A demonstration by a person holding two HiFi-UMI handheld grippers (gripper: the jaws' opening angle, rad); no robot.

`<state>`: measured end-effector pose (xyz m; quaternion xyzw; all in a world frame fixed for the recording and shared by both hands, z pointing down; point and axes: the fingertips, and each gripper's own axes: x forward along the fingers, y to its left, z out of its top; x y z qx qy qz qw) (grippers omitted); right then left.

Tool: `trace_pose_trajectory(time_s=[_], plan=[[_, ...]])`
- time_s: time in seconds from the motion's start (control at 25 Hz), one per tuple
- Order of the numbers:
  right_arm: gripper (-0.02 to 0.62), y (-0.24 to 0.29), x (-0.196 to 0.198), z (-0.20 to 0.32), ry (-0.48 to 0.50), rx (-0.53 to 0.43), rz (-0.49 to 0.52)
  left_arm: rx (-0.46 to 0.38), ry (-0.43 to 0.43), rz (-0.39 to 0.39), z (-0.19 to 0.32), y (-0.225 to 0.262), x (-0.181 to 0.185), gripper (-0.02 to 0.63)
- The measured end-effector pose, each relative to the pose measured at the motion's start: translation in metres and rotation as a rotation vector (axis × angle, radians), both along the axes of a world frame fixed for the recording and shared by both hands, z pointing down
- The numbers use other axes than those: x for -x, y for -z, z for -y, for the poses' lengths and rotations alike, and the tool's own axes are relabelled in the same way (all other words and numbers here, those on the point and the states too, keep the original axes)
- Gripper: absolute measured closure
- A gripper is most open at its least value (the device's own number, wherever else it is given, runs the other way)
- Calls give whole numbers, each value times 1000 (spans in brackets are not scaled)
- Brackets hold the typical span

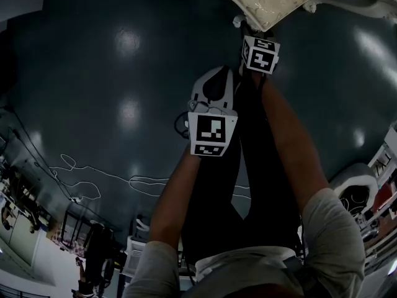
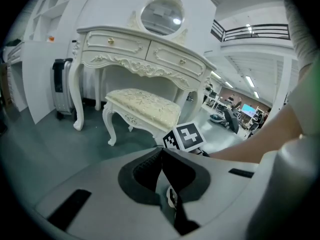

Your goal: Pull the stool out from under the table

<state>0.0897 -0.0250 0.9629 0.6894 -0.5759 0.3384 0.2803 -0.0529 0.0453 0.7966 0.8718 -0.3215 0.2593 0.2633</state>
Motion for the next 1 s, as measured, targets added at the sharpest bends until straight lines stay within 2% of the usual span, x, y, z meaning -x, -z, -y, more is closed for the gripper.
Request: trace_pose_trajectory(time_s=[0.32,0.44,0.6,0.68,0.8,1.0], plan=[[321,-1,29,-68,-22,36,17,26,-5,20,-49,-2,26,600],[322,1,29,-76,-23,15,22,-12,11,15,-37,0,22,600],[322,8,14,-101,30,18,34,-80,-2,59,-31,6,7,600],[321,11,5,-106,58,8,32,-129,-20,80,-16,3,5,600],[321,14,0,-109,101,-5,25,-207,-19,138,29,-20,24,600],[321,15,0,-106,140,-15,36,-312,-24,321,127,-77,59,598]])
